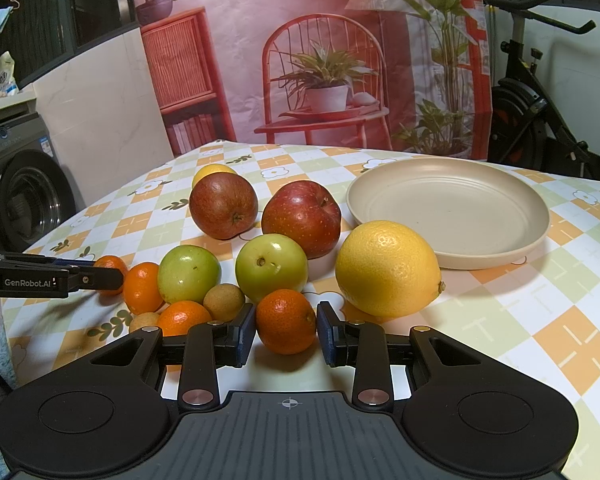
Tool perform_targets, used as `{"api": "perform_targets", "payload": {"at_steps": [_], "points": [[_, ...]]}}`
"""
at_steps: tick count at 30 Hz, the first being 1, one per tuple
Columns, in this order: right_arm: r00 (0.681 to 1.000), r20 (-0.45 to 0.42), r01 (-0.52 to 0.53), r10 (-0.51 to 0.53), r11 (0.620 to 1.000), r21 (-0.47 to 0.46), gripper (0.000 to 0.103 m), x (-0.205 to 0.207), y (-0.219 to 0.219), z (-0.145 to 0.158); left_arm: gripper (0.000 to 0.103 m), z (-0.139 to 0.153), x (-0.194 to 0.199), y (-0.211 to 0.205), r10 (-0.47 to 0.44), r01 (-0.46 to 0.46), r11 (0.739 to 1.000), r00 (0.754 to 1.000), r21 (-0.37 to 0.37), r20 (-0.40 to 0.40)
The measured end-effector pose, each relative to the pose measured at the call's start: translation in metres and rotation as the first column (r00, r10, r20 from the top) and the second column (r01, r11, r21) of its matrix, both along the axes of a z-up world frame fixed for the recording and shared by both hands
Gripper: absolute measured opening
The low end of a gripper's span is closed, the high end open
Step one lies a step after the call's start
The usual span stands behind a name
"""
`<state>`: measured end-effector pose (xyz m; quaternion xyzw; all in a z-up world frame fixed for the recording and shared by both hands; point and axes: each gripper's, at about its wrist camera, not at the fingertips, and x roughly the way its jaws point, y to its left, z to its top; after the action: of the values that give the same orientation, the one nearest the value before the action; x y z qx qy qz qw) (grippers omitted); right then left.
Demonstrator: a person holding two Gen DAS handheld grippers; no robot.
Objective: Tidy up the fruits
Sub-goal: 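Close the left tool on the tangerine and lift it, then carry both tangerines over the beige plate and open both tools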
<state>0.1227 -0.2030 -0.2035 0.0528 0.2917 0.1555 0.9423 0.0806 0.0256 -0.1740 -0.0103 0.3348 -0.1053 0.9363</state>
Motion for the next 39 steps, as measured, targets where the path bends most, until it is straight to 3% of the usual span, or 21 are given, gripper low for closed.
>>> {"api": "perform_targets", "payload": {"at_steps": [17,24,31,39], "points": [[1.000,0.001,-0.006,0.006,1.000,-0.005,0.030,-0.001,0.005,-0.002,0.039,0.003,-0.002,0.001,0.003,-0.003,1.000,1.000,0.001,0.006],[0.999,0.015,0.040,-0.040,0.999,0.017,0.030,-0.005,0.000,0.002,0.039,0.014,-0.006,0.000,-0.006,0.006,1.000,1.000,0.004,0.031],[0.995,0.034,0.093,-0.094,0.994,0.052,0.030,-0.016,-0.012,0.012,0.039,0.047,-0.010,-0.006,-0.032,0.032,0.999,0.996,0.009,0.081],[0.981,0.126,0.134,-0.145,0.987,0.090,0.030,-0.019,-0.034,0.052,0.039,0.094,-0.007,-0.025,-0.077,0.081,0.997,0.979,-0.018,0.186]]}}
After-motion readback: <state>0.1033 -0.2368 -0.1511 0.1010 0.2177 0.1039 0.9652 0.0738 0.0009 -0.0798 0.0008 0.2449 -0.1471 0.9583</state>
